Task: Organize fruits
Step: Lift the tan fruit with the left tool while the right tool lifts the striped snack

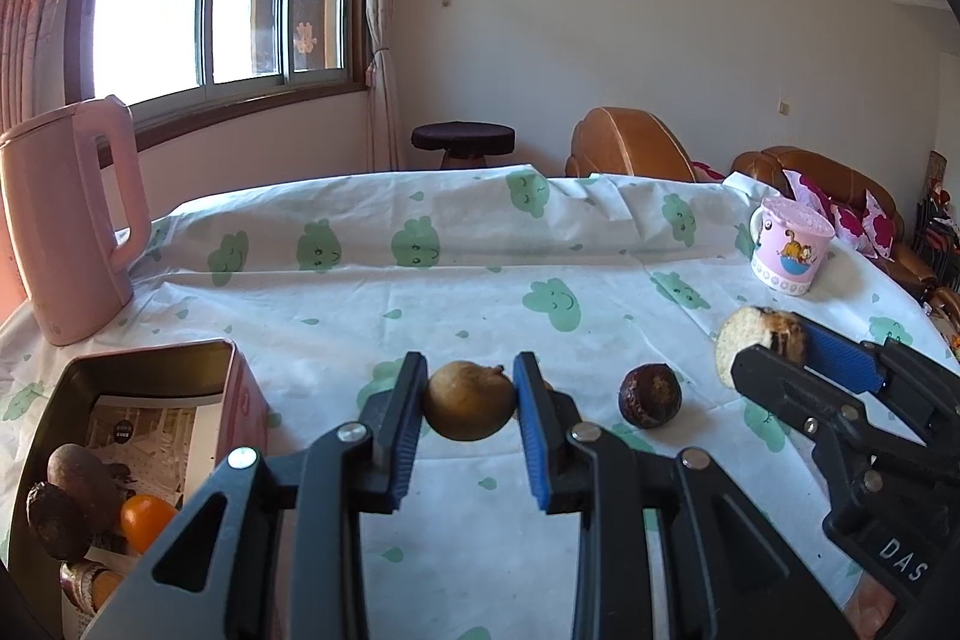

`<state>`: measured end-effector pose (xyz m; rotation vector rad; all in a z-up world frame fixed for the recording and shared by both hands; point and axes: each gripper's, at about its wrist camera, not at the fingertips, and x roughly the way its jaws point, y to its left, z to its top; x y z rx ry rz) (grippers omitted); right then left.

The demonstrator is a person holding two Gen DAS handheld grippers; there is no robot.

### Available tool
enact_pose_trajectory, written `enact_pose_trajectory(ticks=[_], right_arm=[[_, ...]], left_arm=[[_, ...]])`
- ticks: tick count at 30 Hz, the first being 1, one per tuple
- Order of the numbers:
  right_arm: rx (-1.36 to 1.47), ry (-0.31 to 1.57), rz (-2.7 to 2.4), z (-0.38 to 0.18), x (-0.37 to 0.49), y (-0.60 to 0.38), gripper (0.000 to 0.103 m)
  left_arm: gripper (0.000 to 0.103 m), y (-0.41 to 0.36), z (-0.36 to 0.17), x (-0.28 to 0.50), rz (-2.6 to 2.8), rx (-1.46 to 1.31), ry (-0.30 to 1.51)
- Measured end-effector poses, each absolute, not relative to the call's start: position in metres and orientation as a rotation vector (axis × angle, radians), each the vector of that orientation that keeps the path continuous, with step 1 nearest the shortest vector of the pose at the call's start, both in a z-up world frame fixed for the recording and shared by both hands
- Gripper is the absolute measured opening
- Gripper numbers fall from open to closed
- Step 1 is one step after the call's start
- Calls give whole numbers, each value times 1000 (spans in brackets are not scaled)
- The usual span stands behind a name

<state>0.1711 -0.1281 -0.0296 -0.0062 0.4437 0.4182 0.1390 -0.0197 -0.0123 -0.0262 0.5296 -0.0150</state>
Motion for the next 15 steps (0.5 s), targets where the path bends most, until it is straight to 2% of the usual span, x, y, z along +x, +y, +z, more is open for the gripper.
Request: enact_pose_trajectory(ticks=[15], right_arm=[[-8, 382, 415, -25, 161, -130, 41]], left_arm=[[31, -22, -7, 129, 0, -9, 478]])
